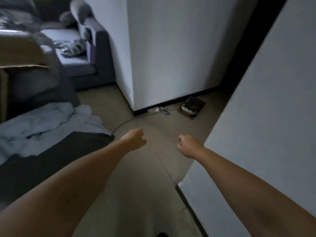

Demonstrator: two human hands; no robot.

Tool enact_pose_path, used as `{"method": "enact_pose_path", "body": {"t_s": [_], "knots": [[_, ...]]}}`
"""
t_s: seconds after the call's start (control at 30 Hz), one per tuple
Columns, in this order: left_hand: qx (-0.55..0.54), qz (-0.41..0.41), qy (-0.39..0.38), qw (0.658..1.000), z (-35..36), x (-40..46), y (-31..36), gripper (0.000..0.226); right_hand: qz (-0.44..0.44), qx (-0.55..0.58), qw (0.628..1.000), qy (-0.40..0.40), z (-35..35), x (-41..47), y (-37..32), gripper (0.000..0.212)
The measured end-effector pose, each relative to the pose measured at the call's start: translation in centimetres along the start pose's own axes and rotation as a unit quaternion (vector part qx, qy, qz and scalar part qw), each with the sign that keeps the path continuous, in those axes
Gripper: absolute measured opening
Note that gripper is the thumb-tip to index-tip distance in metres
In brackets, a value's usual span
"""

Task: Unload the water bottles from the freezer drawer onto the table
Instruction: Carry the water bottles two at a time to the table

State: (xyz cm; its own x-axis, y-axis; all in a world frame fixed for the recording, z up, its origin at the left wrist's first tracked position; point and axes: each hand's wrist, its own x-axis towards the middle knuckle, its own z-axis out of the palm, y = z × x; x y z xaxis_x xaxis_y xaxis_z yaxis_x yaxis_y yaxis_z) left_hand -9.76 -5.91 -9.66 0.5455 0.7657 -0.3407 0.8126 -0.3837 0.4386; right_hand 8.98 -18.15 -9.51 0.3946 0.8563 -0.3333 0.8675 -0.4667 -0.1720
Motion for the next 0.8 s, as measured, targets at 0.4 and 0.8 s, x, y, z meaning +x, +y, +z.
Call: {"method": "enact_pose_path", "body": {"t_s": [0.4,0.8], "knots": [[-0.039,-0.285,0.166,0.943,-4.0,-11.3,-13.9,0.034,-0.332,-0.109,0.936,-0.044,1.0,7.0,-20.4,0.038],[-0.079,-0.493,0.236,0.833,-1.3,-32.2,-26.2,0.042,-0.562,-0.191,0.801,-0.074,8.6,-5.2,-41.6,0.037]]}}
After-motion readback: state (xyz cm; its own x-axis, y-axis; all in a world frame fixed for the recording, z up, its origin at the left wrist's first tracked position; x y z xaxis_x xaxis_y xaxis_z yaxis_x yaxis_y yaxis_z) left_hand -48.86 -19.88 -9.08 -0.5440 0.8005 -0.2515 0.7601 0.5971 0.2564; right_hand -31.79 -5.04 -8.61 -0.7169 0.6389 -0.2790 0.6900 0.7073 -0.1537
